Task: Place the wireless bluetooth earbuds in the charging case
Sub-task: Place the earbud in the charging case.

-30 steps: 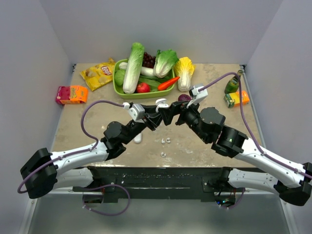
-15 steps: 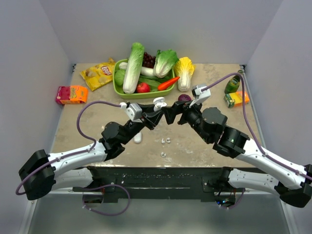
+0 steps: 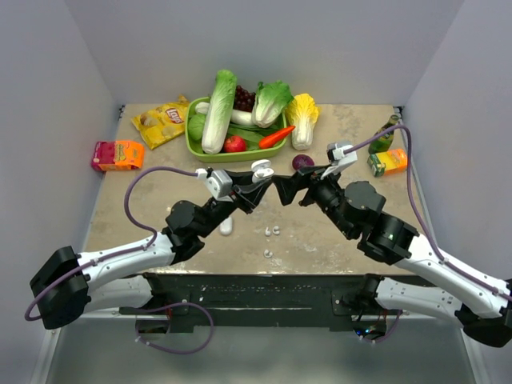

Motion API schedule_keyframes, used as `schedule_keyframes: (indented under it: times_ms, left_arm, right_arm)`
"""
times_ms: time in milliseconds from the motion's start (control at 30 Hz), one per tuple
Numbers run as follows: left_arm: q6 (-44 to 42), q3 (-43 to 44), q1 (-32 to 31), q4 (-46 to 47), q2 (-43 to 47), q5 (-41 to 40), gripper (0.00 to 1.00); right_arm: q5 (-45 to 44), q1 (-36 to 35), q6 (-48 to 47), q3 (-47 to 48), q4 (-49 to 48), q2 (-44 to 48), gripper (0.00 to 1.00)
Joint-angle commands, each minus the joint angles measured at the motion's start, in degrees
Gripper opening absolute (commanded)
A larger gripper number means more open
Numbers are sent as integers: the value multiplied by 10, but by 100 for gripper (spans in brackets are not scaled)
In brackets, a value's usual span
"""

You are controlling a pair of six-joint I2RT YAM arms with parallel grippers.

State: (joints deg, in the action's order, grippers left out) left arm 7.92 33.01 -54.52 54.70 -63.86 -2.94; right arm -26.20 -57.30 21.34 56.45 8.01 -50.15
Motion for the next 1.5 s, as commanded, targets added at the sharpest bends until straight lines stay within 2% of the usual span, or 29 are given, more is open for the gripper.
schedule_keyframes:
  times_ms: [0, 200, 533, 1467]
  left_arm:
    - [3, 11, -3, 22, -2, 7, 0]
    - [3, 16, -2, 18, -13, 14, 0]
    - [3, 20, -2, 16, -18, 20, 0]
    - [3, 14, -3, 20, 8, 24, 0]
  right_arm:
    - [39, 3, -8, -1, -55, 13, 91]
    - [65, 3, -11, 9, -63, -4, 93]
    - [62, 3, -6, 24, -72, -30, 93]
    - [5, 3, -9, 3, -47, -14, 93]
